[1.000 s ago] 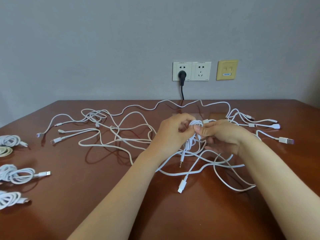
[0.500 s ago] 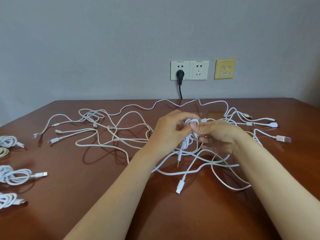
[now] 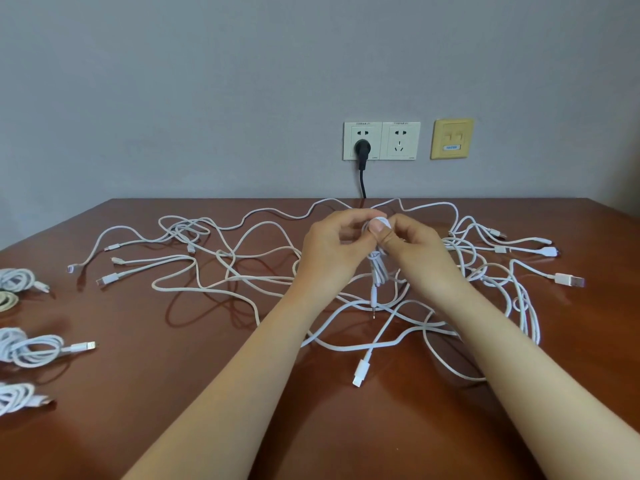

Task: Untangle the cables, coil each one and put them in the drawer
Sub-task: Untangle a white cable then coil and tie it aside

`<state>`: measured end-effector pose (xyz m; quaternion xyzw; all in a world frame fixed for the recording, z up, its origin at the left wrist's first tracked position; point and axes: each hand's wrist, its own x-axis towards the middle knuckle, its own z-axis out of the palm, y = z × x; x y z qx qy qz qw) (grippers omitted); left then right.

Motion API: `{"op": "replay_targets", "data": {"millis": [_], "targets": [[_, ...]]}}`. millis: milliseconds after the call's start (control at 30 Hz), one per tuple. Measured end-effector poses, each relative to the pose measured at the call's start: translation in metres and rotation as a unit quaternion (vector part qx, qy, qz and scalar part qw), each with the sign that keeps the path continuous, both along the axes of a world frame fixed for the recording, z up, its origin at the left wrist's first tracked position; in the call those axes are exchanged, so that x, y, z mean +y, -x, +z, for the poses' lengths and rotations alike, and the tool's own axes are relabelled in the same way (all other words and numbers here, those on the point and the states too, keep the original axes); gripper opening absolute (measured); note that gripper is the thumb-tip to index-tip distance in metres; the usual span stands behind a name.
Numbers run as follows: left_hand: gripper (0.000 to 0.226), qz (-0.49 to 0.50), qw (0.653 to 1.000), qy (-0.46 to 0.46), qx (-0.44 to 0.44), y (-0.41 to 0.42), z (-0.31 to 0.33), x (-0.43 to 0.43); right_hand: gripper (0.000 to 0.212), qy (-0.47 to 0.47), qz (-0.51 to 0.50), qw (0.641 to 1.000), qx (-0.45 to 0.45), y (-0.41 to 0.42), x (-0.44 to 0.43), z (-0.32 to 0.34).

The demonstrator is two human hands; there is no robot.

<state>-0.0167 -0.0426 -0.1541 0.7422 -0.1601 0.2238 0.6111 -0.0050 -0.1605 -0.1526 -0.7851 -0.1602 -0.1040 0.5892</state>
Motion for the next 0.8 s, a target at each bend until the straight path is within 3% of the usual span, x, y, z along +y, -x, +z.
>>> {"op": "replay_targets", "data": {"millis": [67, 167, 400, 800], "targets": [[0.021, 0.006, 0.999, 0.038, 0.024, 0.001, 0.001, -0.001, 0.033, 0.020, -0.005, 0.999, -0.041, 0.001, 0.002, -0.001], [0.024, 0.047, 0.995, 0.073, 0.053, -0.001, 0.001, 0.000, 0.020, 0.039, 0.014, 0.998, -0.051, 0.003, 0.002, 0.000], [0.027, 0.048, 0.992, 0.096, 0.065, -0.002, 0.003, 0.002, 0.016, 0.120, 0.011, 0.989, -0.080, 0.013, 0.009, -0.002], [0.033, 0.033, 0.993, 0.098, 0.059, -0.004, 0.006, 0.006, 0.019, -0.005, 0.005, 0.999, 0.031, 0.008, 0.014, -0.003]]}}
